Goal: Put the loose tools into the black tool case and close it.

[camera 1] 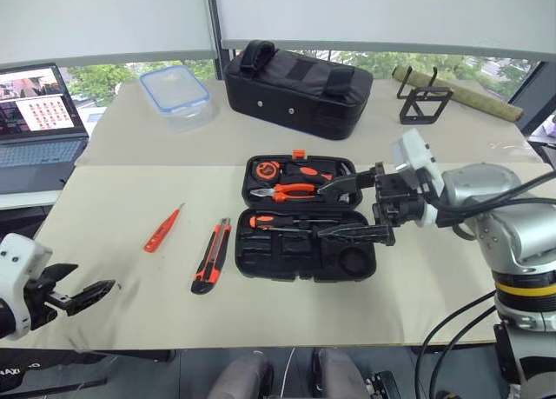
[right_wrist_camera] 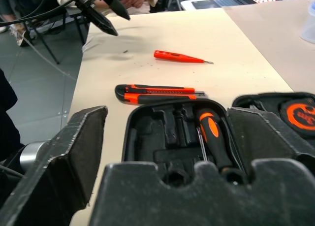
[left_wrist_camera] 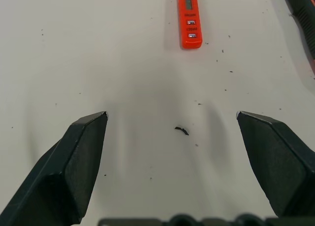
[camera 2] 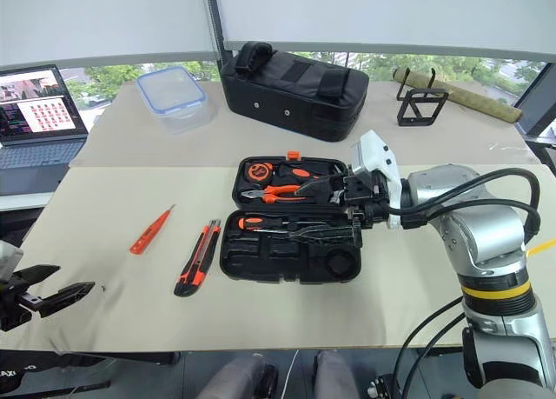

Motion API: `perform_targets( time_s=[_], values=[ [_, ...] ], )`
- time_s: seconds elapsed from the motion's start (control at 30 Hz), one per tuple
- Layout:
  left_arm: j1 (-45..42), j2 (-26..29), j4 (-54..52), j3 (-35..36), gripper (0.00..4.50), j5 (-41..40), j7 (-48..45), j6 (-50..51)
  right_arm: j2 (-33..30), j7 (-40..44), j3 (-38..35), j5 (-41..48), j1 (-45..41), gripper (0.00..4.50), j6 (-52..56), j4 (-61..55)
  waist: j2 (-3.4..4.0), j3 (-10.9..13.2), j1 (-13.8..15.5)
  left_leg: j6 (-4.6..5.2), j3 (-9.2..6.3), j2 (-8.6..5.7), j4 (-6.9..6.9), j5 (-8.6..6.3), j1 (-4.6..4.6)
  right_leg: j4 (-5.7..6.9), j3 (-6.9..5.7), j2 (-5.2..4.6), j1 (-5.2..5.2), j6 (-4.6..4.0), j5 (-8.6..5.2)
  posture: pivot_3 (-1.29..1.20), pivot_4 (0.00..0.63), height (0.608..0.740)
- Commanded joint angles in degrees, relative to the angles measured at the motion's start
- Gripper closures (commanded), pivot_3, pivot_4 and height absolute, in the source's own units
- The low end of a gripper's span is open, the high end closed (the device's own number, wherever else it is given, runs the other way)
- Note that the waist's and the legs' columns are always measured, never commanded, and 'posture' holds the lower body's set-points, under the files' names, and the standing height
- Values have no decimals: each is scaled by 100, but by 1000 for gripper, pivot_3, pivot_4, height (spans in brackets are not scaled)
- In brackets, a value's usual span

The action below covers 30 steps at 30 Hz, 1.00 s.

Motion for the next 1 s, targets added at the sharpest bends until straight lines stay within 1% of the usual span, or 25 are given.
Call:
perform_targets(
  time_s=[0.03, 0.13, 0.23, 0.33, 0.4, 0.5, 0.63, 0.67, 0.7, 0.73, 0.77, 0.83, 0.9, 0.93, 1.0],
  values=[
    [-746, 497, 22, -532, 0, -221, 209, 438, -30, -182, -93, 179, 0, 43, 43, -221, -1, 0, 35, 0, 0, 0, 1, 0, 0, 1, 0, -1, 0, 0, 0, 0, 150, 716],
    [-1672, 826, 499, -1412, 0, -151, 489, 817, 20, -354, -59, 294, 41, 43, 95, -371, -1, 0, 17, -1, 1, -2, 2, 0, -1, 9, 1, -1, 1, -1, 1, 0, 150, 716],
    [-2633, 971, 1110, -2343, 0, 22, 724, 1059, 50, -501, -30, 362, 127, 43, 128, -552, -1, 0, -14, -2, 1, 1, 1, -1, -2, 13, 0, 0, -7, -2, 2, 0, 150, 716],
    [-3366, 954, 1726, -3152, 0, 343, 893, 946, 63, -621, -12, 381, 202, 43, 126, -691, -1, 1, -89, -3, 1, 1, 1, -1, -2, 17, -5, -1, -9, -3, 2, 0, 150, 716],
    [-3830, 834, 2121, -3639, 0, 502, 891, 816, 66, -711, -12, 404, 258, 43, 115, -783, -2, 0, -129, -4, 0, 1, 1, -1, -5, 13, -6, -2, -9, -3, 2, 0, 150, 716],
    [-4269, 673, 2568, -4100, 0, 649, 795, 630, 66, -842, -38, 454, 324, 43, 132, -885, -2, 1, -144, -3, 1, 0, 1, 0, -6, 13, -8, -1, -10, -3, 2, 0, 150, 716],
    [-4458, 593, 2989, -4463, 0, 818, 631, 354, 30, -1014, -95, 547, 430, 43, 180, -1030, -2, 1, -146, -2, 0, 2, 1, 0, -6, 13, -8, 0, -11, -3, 2, 0, 150, 716],
    [-4486, 576, 3065, -4516, 523, 848, 601, 328, 13, -1037, -108, 560, 459, 0, 183, -1057, -2, 1, -138, -2, 0, 1, 1, 0, -4, 12, -9, -1, -10, -3, 2, 0, 150, 716],
    [-4491, 563, 3133, -4568, 754, 876, 551, 277, -4, -1062, -121, 566, 492, 0, 187, -1088, -2, 1, -133, -2, 0, 2, 1, 1, -4, 12, -9, -1, -10, -3, 2, 0, 150, 716],
    [-4490, 546, 3194, -4601, 1214, 894, 519, 240, -20, -1087, -132, 567, 521, 0, 192, -1115, -2, 1, -131, -2, 0, 2, 2, 1, -4, 12, -9, 0, -9, -3, 2, 0, 150, 716],
    [-4490, 524, 3249, -4621, 1472, 913, 504, 217, -36, -1111, -144, 562, 542, 0, 193, -1132, -2, 1, -130, -2, 0, 2, 3, 1, -3, 12, -9, 0, -8, -3, 2, 0, 150, 716],
    [-4480, 481, 3324, -4634, 2352, 948, 482, 166, -72, -1162, -189, 569, 572, 0, 211, -1144, -1, 0, -130, -2, 1, 0, 3, 1, -3, 12, -8, 0, -9, -3, 2, 0, 150, 716],
    [-4470, 451, 3356, -4635, 2934, 981, 450, 127, -110, -1205, -232, 594, 592, 0, 226, -1143, -1, 0, -125, -1, 1, 0, 3, 1, -3, 13, -8, 0, -9, -3, 2, 0, 150, 716],
    [-4476, 431, 3350, -4601, 3401, 981, 433, 75, -165, -1215, -248, 578, 632, 0, 217, -1152, -1, 0, -121, -1, 0, 0, 4, 1, -3, 13, -9, -1, -8, -3, 2, 0, 150, 716],
    [-4511, 423, 3328, -4545, 4041, 983, 394, -42, -266, -1225, -263, 543, 714, 0, 183, -1172, 0, 0, -114, -1, 1, -1, 5, 1, -2, 13, -9, -1, -6, -3, 2, 0, 150, 716]
  ],
)
